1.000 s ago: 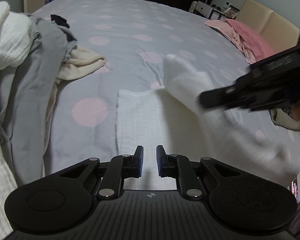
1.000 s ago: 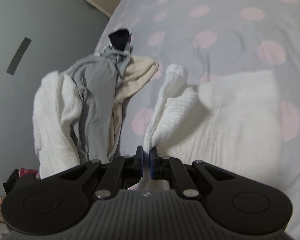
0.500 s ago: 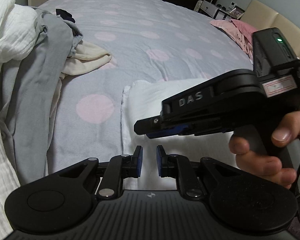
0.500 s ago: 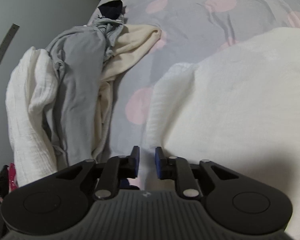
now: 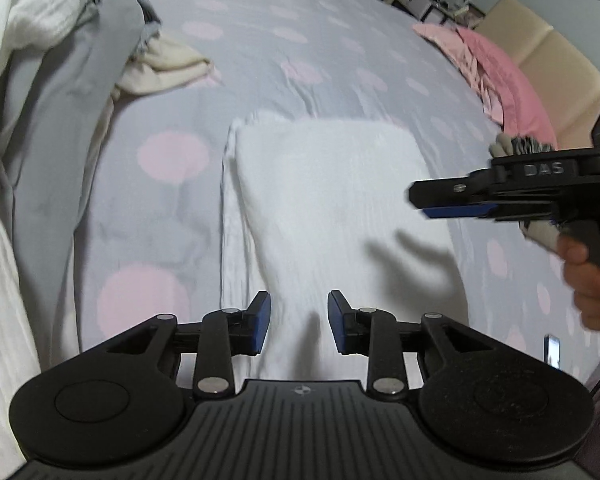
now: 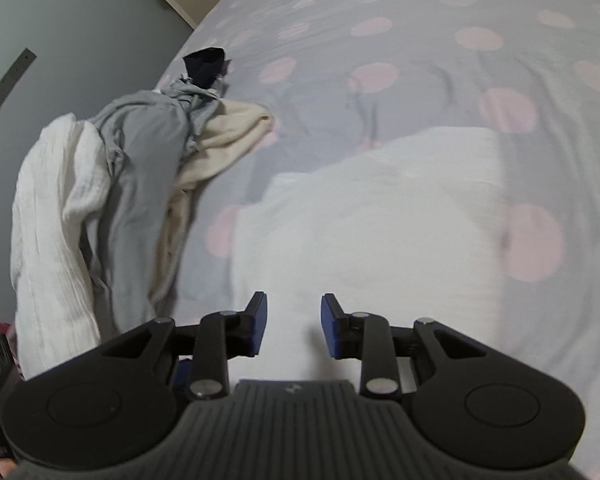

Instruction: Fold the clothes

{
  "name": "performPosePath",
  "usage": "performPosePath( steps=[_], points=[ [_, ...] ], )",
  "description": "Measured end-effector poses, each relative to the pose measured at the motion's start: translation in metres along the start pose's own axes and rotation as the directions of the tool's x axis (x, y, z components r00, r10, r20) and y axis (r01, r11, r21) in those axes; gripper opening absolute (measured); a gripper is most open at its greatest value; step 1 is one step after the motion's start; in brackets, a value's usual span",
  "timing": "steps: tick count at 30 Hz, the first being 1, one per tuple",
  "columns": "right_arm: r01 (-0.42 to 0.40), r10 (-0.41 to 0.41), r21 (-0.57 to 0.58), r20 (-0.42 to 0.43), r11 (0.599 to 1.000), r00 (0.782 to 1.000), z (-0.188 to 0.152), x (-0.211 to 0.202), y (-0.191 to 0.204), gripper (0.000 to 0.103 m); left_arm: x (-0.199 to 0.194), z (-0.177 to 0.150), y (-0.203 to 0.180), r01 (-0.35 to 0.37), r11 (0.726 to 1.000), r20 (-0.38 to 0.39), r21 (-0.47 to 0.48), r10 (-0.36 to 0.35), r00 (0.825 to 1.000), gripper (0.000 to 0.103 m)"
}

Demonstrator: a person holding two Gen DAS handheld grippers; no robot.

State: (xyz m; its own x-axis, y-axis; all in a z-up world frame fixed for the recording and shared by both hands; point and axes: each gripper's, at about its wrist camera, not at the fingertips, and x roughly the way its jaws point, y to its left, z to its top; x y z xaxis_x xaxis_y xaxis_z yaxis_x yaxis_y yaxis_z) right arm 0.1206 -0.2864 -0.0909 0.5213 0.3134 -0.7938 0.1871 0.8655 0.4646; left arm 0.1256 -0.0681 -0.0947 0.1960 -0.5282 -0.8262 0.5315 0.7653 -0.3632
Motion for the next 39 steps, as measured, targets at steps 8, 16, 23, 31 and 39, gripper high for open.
performPosePath(
  steps=[8,16,23,31,39],
  points=[
    [0.055,-0.057,-0.111,-0.016,0.992,0.998,-0.046,-0.041,-0.016,0.034,0.001,-0.032,-0.008,-0.011,0.999,-0.097,0.032,0.014,0.995,0.043],
    [0.095,-0.101,-0.161,-0.029,0.982,0.994,-0.102,-0.062,-0.034,0.034,0.008,-0.056,-0.001,-0.046,0.999,-0.158,0.013,0.048,0.986,0.035],
    [0.125,-0.137,-0.197,-0.049,0.972,0.989,-0.147,-0.058,-0.044,0.038,-0.010,-0.058,-0.004,-0.065,0.997,-0.076,0.033,0.067,0.995,0.003],
    [0.190,-0.221,-0.350,-0.049,0.917,0.974,-0.180,-0.037,-0.034,0.042,-0.024,-0.056,0.009,-0.096,0.995,-0.085,-0.017,0.094,0.992,0.003],
    [0.200,-0.229,-0.258,-0.089,0.945,0.969,-0.176,-0.019,-0.052,0.033,0.015,-0.067,0.018,-0.114,0.993,-0.152,0.017,0.115,0.982,0.003]
  ],
)
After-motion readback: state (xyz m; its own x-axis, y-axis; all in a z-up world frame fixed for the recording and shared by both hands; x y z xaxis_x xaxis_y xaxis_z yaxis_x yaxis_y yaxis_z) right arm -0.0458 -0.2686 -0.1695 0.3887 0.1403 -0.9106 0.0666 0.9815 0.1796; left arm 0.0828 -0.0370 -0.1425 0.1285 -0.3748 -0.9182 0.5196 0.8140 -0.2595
